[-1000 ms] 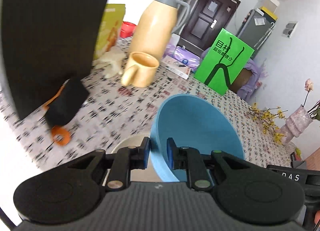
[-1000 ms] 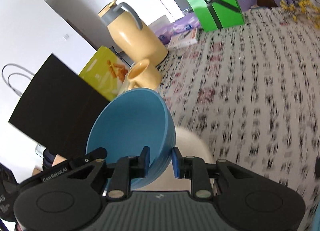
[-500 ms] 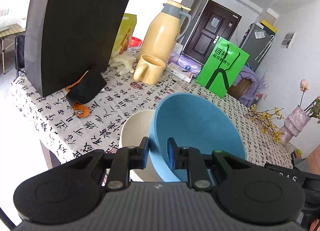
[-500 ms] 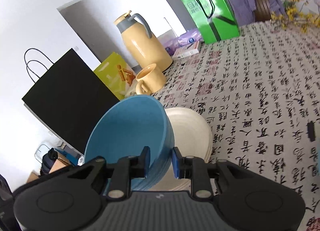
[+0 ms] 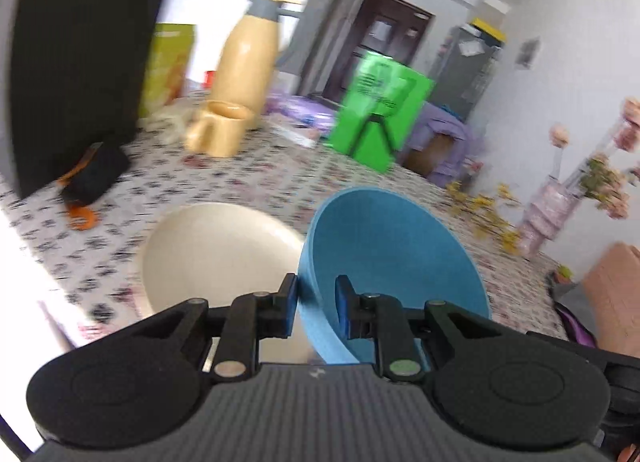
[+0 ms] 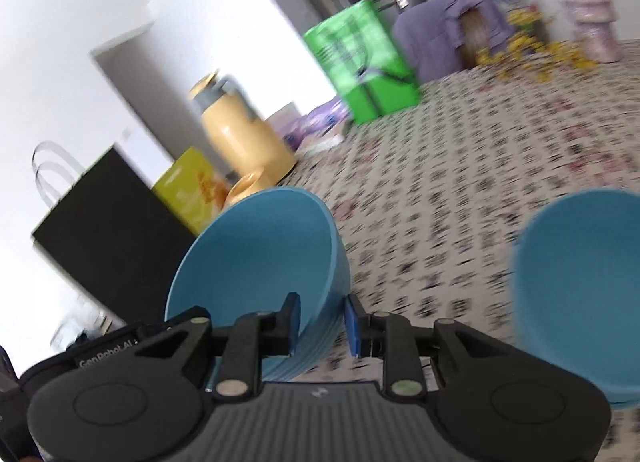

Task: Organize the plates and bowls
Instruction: 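Lift both blue bowls and carry them past the plate stack toward the vase, then lower the bowls onto the bowl stack and open both tools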

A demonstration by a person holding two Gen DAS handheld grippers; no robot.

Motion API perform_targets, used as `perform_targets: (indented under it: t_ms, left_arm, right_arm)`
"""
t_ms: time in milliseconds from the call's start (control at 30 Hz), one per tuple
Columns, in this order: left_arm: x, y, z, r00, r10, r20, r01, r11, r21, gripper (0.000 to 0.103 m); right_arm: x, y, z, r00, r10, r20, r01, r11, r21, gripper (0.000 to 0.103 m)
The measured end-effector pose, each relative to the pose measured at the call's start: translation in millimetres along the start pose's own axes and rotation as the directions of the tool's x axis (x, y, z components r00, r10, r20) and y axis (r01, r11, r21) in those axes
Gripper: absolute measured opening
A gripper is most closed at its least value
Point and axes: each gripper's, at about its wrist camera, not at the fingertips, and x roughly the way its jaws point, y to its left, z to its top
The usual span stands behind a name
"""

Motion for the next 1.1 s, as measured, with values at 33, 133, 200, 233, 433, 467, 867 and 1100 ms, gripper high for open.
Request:
perform_targets:
  t_ms: [33,133,200,233,433,467,867,1100]
  left_arm:
    - [2.2,-9.8,-0.2,1.0,-0.03,-0.007,0.03,0.999,0.012,0.019]
    - [9.9,-44.4,-2.2,0.992,-0.12,-0.032,0.121,0.991,0.048,0.019]
    - [15.9,-68.9,-5.2,0.983,-0.176,-0.053,0.179,0.981,0.073,0.019]
    - [18.5,-81.2,-7.2,0.976,-0.205,-0.066,0.21,0.975,0.078,0.019]
    - [38.6,-129.5,-27.3,0.942,-0.293,-0.161,0.312,0.944,0.105,0.021]
    - [43.0,-133.3,-31.5,0.94,-0.291,-0.18,0.312,0.945,0.103,0.021]
    - [56.3,-149.1,-55.5,0.929,-0.246,-0.278,0.284,0.953,0.107,0.023]
    - [55.9,-149.8,-63.3,0.941,-0.215,-0.263,0.259,0.955,0.145,0.024]
  right_arm:
    - [-10.2,-8.5,3.1,1.0,-0.013,0.022,0.012,1.0,0.015,0.024]
    - [-40.0,-36.8,12.5,0.995,-0.054,0.086,0.047,0.996,0.076,0.024]
    - [-59.4,-56.0,16.0,0.989,-0.09,0.121,0.077,0.991,0.107,0.024]
    - [-68.2,-65.5,18.1,0.985,-0.109,0.136,0.092,0.988,0.126,0.024]
    - [-106.6,-119.6,19.4,0.968,-0.183,0.171,0.145,0.966,0.212,0.025]
    - [-108.8,-126.9,17.6,0.967,-0.187,0.17,0.148,0.965,0.218,0.025]
    - [-111.6,-158.9,9.9,0.967,-0.201,0.155,0.168,0.965,0.202,0.03]
    - [-116.1,-154.8,1.6,0.956,-0.232,0.182,0.205,0.966,0.155,0.034]
